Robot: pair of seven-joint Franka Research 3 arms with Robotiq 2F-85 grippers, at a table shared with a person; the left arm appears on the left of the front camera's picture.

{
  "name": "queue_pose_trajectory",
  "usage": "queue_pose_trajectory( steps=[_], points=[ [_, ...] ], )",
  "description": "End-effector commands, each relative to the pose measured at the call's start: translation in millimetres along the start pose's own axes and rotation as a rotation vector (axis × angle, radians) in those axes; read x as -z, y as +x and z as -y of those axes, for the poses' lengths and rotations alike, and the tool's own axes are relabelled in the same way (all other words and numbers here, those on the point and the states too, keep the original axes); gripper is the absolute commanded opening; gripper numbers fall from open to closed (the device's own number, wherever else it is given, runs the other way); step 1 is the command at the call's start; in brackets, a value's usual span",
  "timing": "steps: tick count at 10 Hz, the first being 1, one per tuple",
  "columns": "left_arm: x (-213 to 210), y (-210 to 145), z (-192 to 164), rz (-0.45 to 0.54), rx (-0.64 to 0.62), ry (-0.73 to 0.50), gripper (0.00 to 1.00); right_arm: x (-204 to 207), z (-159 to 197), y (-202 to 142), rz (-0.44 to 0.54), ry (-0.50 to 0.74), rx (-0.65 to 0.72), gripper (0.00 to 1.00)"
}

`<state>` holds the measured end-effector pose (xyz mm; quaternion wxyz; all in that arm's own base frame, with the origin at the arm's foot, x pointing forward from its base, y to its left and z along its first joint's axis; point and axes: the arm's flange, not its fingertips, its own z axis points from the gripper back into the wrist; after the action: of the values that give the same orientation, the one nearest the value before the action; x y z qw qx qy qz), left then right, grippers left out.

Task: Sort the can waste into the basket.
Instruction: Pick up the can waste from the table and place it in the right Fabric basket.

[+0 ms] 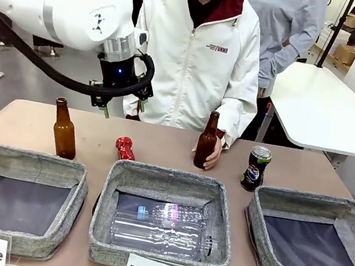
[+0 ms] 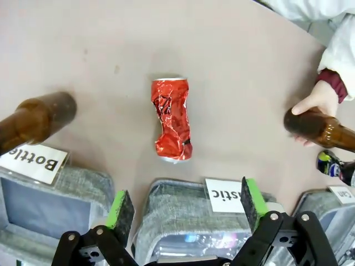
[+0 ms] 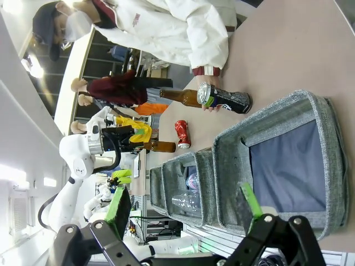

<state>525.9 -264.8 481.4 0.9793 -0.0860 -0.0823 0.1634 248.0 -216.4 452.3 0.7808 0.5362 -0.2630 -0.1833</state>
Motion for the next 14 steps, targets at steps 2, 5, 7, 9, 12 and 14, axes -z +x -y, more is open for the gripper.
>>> queue_pose_trajectory(
  steps=[2, 5, 7, 9, 12, 14],
  points=[
    [-1, 3, -11, -0.119, -0.085, -0.125, 1.00, 0, -1, 3, 0.010, 0.022, -0.024, 1.00],
    [-32, 2, -49, -0.116, -0.529, -0.265, 1.00, 0, -1, 3, 0.010, 0.022, -0.024, 1.00],
    [-43, -12, -52, -0.051, -0.358, -0.193, 1.00, 0, -1, 3, 0.010, 0.022, -0.024, 1.00],
    [-131, -30, -111, 0.043, 0.004, -0.297, 1.00, 0, -1, 3, 0.010, 0.022, -0.024, 1.00],
    [-255, -52, -244, -0.038, 0.169, -0.476, 1.00, 0, -1, 3, 0.010, 0.022, -0.024, 1.00],
    [-252, -51, -340, -0.168, 0.208, -0.537, 1.00, 0, -1, 3, 0.010, 0.022, -0.024, 1.00]
  ],
)
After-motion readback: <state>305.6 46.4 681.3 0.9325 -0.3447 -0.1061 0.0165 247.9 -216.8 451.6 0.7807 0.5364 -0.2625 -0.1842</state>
